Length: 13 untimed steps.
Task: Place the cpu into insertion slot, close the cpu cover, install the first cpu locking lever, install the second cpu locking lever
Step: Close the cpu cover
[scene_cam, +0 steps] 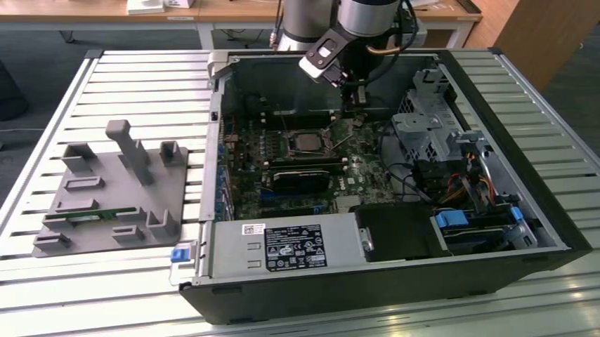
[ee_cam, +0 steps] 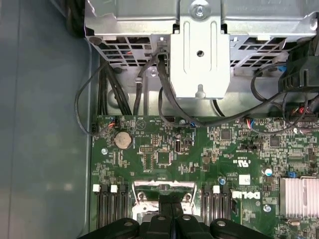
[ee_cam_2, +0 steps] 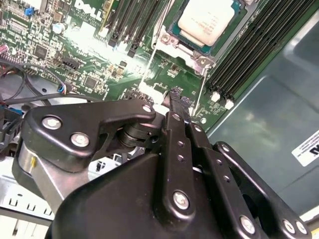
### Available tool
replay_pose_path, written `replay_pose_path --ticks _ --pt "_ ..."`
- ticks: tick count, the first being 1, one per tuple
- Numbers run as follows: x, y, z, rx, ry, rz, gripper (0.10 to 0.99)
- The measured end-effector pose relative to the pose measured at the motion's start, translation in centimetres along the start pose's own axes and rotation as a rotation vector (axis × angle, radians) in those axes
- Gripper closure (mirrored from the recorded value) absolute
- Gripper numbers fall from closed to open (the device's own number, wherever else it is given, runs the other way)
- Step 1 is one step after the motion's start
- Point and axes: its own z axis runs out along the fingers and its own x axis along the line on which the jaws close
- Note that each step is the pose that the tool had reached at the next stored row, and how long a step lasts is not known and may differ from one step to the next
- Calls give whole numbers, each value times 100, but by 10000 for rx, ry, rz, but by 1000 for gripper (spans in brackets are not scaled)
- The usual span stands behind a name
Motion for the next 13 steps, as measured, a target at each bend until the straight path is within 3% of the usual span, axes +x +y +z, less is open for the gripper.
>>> replay_pose_path --ticks 13 --pt "1 100 8 6 0 1 980"
